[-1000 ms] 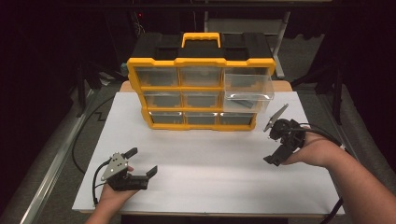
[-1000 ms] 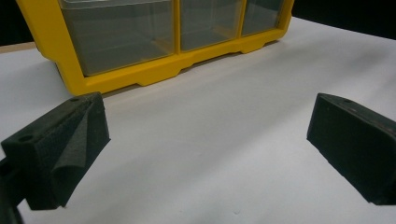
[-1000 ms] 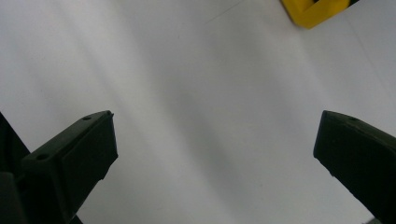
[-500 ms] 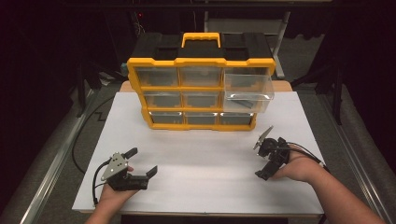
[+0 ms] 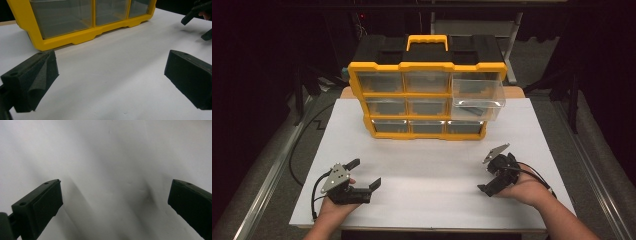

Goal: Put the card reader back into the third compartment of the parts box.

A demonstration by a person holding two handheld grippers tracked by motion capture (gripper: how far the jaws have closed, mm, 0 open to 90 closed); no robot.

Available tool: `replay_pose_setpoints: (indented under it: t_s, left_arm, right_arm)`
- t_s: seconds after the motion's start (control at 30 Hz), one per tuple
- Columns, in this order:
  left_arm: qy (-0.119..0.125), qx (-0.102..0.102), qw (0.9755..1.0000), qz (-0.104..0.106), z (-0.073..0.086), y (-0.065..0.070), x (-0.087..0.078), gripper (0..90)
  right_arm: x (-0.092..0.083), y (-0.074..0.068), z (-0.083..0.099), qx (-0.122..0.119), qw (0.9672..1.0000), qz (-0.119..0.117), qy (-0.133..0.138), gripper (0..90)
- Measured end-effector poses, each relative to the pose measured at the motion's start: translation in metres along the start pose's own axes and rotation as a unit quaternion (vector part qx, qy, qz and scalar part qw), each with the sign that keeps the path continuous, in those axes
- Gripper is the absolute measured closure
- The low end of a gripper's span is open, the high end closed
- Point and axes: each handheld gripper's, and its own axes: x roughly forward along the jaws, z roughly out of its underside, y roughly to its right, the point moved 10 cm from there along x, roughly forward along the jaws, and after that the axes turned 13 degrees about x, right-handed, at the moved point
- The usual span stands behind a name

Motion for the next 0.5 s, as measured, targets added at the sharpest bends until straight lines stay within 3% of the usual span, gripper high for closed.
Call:
replay_pose_setpoints:
  t_s: [0.1,0.23,0.33,0.5]
  left_arm:
    - [-0.004,-0.006,1.0000,-0.002,0.001,-0.002,0.001,0.3]
    - [-0.011,-0.009,0.9999,-0.004,0.000,-0.005,0.002,0.3]
    - [-0.015,-0.009,0.9998,-0.007,0.000,-0.007,0.002,0.3]
    - [-0.018,-0.016,0.9997,-0.004,0.001,-0.007,0.004,0.3]
  right_arm:
    - [0.000,-0.005,-0.003,0.012,0.9991,-0.006,0.041,0.0]
    - [0.001,-0.011,-0.006,0.033,0.9946,-0.006,0.098,0.0]
    - [0.000,-0.013,-0.011,0.061,0.9870,-0.009,0.148,0.0]
    - [-0.008,-0.012,-0.016,0.094,0.9706,-0.010,0.222,0.0]
